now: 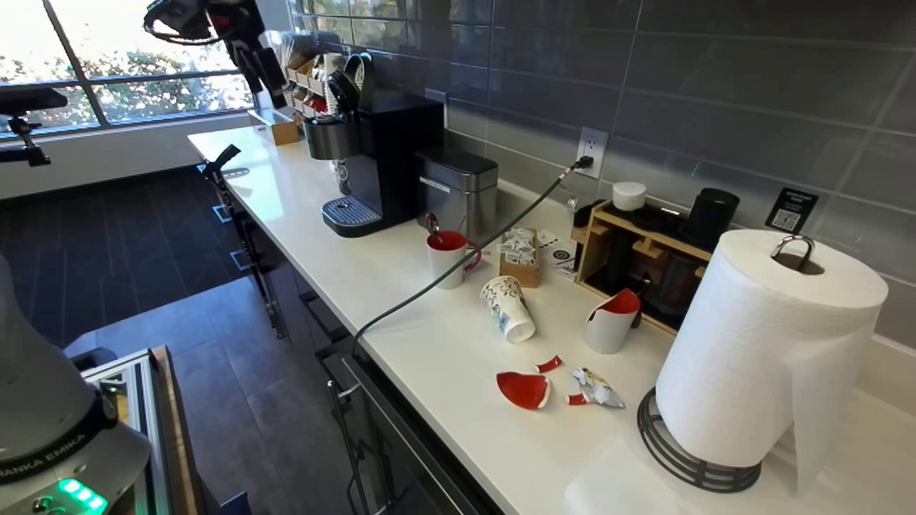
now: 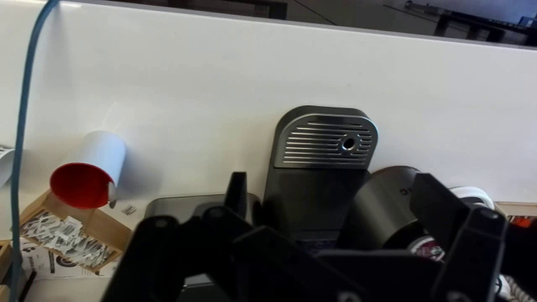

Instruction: Pick up the small cup from the coffee marker and put it on the counter

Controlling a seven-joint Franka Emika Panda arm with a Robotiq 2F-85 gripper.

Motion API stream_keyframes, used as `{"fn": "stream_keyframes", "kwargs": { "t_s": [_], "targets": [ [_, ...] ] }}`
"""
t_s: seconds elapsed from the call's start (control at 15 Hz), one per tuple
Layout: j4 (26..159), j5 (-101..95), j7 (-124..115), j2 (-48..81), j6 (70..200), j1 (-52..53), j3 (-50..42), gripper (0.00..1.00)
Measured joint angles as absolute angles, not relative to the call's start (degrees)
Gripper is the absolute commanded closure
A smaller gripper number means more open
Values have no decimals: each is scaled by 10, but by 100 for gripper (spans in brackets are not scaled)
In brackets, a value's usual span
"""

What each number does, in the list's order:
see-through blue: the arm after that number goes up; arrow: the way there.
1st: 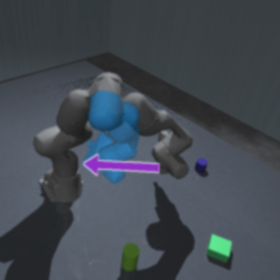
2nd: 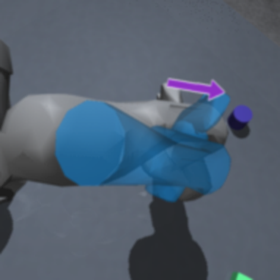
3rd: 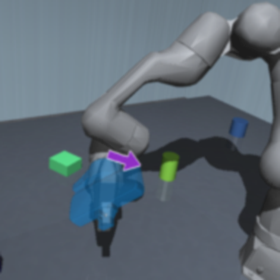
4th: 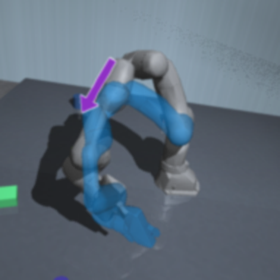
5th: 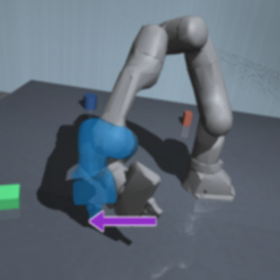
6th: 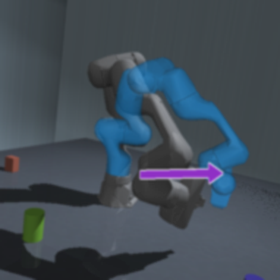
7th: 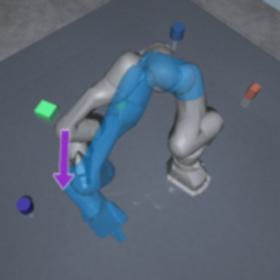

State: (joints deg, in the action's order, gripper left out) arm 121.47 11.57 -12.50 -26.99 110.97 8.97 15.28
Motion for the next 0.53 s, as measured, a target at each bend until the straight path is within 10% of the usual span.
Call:
{"fn": "stream_keyframes", "kwargs": {
  "t_s": [0.53],
  "targets": [
    [1072,25,-276,-151,1088,101,272,0]
  ]
}}
